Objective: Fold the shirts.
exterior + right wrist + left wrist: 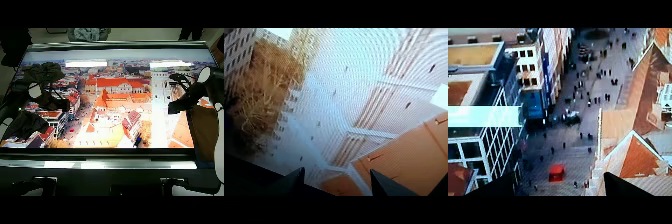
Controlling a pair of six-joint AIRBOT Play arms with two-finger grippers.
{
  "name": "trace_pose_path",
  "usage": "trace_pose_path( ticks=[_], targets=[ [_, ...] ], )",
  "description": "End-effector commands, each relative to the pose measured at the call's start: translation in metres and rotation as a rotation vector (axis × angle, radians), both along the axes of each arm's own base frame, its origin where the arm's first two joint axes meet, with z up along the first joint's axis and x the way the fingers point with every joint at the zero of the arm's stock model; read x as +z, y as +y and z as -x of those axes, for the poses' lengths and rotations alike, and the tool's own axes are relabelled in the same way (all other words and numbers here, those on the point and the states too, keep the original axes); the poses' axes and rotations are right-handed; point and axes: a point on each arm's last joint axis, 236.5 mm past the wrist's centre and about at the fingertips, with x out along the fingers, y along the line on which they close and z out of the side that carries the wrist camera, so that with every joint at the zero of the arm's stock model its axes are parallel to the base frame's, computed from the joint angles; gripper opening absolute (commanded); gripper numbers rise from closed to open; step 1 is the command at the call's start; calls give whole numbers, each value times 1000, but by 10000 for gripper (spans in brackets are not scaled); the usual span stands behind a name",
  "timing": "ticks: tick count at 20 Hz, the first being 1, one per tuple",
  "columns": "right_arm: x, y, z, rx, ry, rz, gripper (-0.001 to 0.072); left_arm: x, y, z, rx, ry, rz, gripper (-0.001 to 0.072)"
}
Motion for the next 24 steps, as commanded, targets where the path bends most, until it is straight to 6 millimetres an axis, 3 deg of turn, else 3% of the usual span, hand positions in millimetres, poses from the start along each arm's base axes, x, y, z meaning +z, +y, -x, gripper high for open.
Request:
trace_pose_path(
  ticks=[1,17,21,24],
  targets=[
    [0,0,0,0,1,0,497,0,0,0,-1,-1,0,663],
    [0,0,-6,-3,-25,1,496,1,-4,-4,8,-15,17,663],
    [1,-2,-22,-10,-93,10,497,15,-14,-40,-2,-180,53,667],
    [4,-4,-41,-20,-171,16,497,43,-2,-104,50,-428,94,699]
  ],
)
